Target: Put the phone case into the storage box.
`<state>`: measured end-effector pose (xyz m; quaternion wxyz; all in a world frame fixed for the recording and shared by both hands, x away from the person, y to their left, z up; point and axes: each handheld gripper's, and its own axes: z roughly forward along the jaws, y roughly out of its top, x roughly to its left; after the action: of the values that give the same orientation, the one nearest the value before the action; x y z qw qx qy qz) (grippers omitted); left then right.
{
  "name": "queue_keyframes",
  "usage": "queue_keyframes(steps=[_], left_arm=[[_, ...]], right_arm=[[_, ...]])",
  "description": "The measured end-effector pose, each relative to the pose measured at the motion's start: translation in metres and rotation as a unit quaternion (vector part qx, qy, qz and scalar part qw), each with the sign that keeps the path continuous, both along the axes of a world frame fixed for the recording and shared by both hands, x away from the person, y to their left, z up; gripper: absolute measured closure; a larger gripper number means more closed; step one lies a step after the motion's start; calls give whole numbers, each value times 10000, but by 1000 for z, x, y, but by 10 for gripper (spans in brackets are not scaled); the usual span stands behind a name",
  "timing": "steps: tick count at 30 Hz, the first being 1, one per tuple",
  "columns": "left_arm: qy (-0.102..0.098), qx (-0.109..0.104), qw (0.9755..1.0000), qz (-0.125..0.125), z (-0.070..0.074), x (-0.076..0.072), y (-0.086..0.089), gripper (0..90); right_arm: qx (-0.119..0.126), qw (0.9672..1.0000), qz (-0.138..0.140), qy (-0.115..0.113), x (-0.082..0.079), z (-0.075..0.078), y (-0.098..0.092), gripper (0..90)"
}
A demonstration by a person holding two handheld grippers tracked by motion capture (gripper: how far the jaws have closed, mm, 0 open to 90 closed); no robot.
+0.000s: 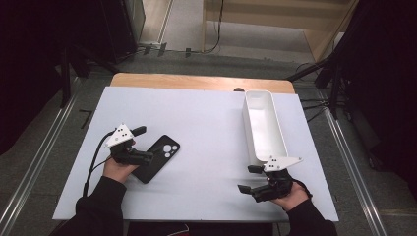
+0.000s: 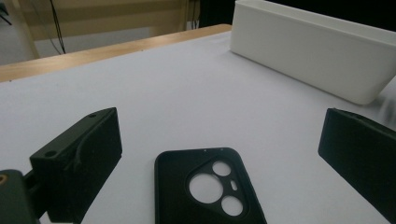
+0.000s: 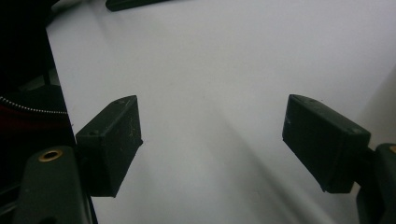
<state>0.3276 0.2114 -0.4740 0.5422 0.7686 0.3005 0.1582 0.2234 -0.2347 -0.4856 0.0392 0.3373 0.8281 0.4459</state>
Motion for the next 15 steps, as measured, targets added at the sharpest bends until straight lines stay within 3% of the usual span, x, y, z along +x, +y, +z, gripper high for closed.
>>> queue_keyframes(steps=[12,15], left_arm=[[148,128,9998,-45,-8,0,-3,0],[186,254,9995,-61,-10,-1,-5,0]], right_arm=[[10,10000,3,9,-1,0,0,183],[11,10000,4,14,0,0,0,182]])
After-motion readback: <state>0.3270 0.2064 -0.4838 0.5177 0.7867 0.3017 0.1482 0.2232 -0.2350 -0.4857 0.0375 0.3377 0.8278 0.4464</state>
